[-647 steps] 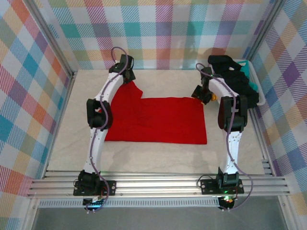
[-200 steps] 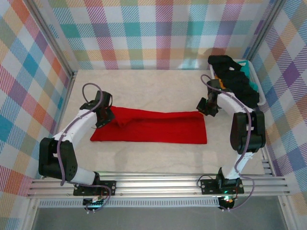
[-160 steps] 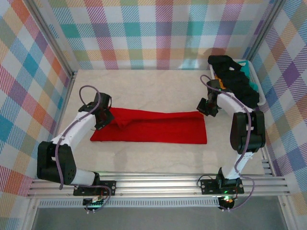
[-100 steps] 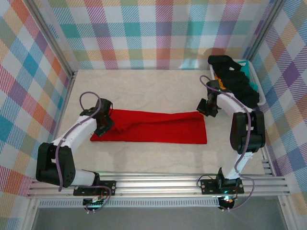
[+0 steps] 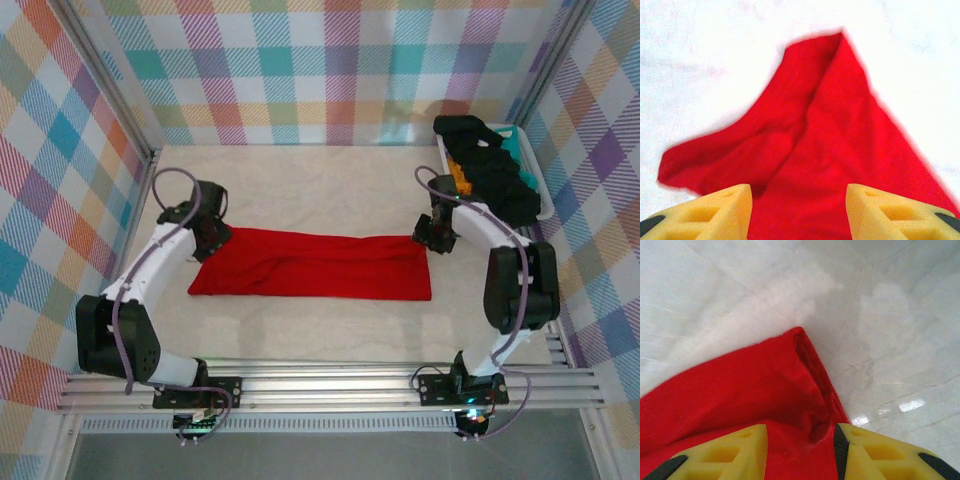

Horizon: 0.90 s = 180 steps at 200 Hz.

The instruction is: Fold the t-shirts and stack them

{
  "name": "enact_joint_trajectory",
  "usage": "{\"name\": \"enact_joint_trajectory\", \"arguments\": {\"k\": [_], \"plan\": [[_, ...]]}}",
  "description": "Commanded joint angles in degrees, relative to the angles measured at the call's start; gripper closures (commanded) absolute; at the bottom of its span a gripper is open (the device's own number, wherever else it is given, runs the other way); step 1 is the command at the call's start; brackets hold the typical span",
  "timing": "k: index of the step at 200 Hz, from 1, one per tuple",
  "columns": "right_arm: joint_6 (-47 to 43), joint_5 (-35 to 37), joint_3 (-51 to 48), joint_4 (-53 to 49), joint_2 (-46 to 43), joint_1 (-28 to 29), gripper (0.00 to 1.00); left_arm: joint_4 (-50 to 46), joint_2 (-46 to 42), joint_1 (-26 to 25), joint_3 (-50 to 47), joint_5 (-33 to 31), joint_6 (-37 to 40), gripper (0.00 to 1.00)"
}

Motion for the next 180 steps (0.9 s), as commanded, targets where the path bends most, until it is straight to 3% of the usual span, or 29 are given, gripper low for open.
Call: {"name": "enact_joint_trajectory", "arguments": {"k": [1,19,46,67,92,124,153,180], "plan": [[0.8,1.4,2.4,-0.4,-1.4,2.2,0.63,4.2,7.7,6.8,1.7,6.2,2.2,0.51],[1.6,-0.8,3.3,0.1,0.9,3.2,0.69,8.3,14.6,8.7,4.2,12.8,3.5,0.53],[2.8,-3.7,3.2,2.3,4.7,3.1,0.75,12.8,21.7,8.8,7.7,15.0,6.1,0.55],[3.8,-5.0,3.8,1.9,8.2,3.1,0.77,9.5,25.6,8.5,10.0,13.4,5.2,0.62],[4.8,-3.1,2.8,0.5,10.3,2.9,0.84,6.7,26.5,8.7,8.7,8.6,3.6,0.78],[3.7,0.0,2.0,-0.5,11.6,2.2,0.84,4.6,29.6,10.1,9.0,8.2,2.7,0.79],[3.4,0.2,2.2,-1.2,12.2,1.3,0.84,6.2,29.4,14.3,7.1,13.6,-1.5,0.8],[2.3,0.8,1.5,-1.2,7.3,1.1,0.81,4.3,23.4,14.0,7.8,8.7,-0.9,0.78]]}}
